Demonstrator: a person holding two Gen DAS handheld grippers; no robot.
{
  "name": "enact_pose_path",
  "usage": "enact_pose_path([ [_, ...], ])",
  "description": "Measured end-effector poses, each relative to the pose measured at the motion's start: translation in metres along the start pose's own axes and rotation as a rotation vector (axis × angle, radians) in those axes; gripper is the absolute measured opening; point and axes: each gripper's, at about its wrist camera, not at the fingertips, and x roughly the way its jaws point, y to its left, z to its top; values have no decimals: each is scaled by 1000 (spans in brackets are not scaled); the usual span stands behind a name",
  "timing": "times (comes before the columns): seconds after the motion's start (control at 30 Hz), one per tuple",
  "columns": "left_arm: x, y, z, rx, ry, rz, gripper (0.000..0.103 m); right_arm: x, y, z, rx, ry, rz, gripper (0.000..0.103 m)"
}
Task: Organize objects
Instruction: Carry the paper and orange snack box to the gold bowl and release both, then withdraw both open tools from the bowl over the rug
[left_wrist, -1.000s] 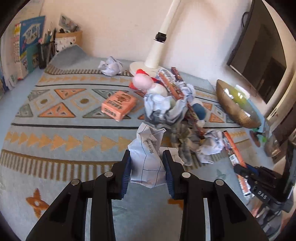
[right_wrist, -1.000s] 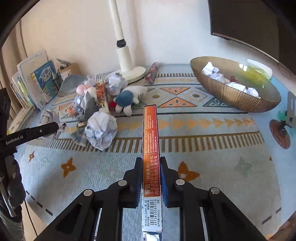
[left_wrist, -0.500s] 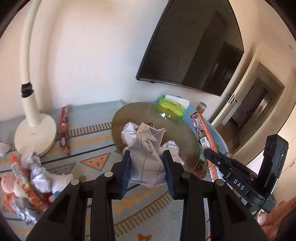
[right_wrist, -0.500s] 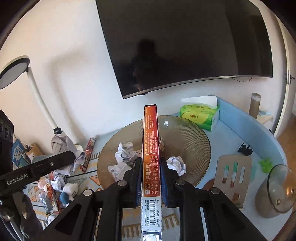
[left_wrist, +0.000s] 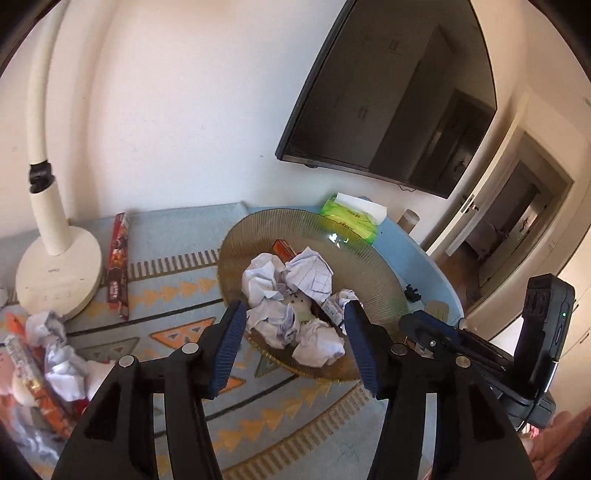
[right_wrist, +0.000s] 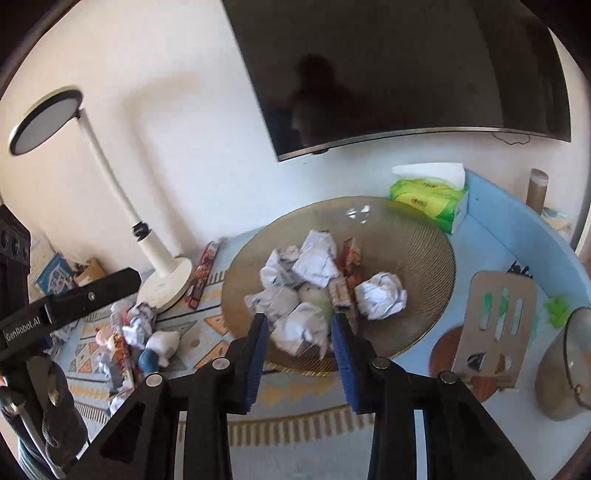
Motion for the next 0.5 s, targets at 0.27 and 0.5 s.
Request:
enact_pose_path([
  [0.27, -151, 65, -100, -34, -170, 257, 100, 29, 100, -81, -182, 92, 16, 91],
  [0.5, -171, 176, -164, -166, -78, 629, 100, 85, 95, -102, -120, 188, -40, 91],
])
